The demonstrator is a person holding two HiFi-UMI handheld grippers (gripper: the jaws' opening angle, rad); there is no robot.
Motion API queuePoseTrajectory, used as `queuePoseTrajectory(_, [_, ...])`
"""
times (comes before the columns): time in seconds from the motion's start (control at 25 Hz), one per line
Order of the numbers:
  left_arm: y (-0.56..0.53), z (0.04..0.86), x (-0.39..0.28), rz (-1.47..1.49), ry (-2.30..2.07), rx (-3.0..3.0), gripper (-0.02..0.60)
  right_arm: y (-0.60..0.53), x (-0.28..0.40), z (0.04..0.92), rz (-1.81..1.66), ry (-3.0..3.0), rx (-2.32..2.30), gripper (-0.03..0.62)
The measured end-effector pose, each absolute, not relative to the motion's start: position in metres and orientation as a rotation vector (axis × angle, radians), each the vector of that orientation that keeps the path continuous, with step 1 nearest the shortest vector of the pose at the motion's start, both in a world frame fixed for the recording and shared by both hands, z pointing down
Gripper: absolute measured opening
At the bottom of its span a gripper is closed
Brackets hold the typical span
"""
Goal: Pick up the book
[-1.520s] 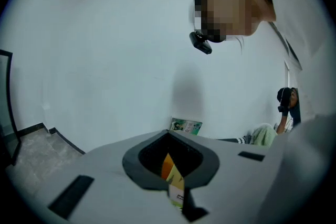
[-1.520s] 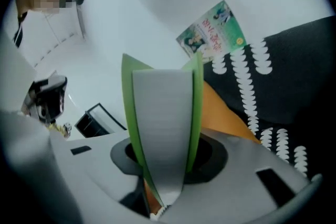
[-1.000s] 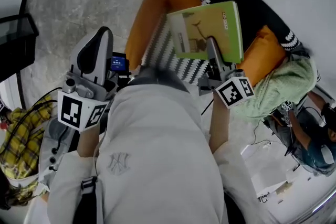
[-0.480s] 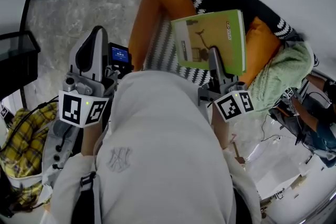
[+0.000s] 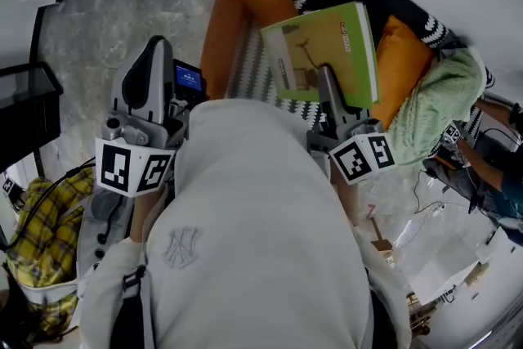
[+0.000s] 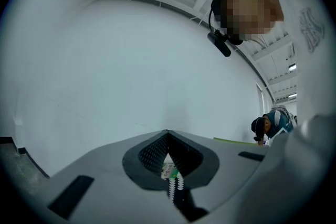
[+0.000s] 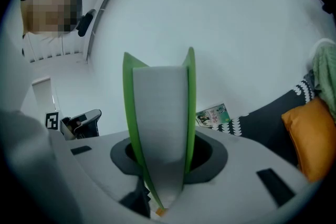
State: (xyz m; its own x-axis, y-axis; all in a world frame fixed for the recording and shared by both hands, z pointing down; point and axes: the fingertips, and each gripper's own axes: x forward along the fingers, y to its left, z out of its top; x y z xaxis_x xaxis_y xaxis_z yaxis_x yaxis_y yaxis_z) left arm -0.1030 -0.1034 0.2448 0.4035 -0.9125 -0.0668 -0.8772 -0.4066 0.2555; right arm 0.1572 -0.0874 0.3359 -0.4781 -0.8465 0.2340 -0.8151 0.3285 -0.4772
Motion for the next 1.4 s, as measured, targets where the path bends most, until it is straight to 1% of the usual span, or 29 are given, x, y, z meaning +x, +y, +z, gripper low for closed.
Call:
queuePoseTrajectory(0.32, [-0.1, 0.242, -0.101, -0.355, -1.569, 2.483, 0.002, -0.081, 0.139, 0.337, -0.805, 2.57, -1.556, 0.146])
queuePoseTrajectory(1.4, [-0.092, 0.232, -0.101, -0.346, -1.602, 2.461, 0.002, -0.077, 0.137, 0.329, -0.8, 2.604, -1.521, 0.146])
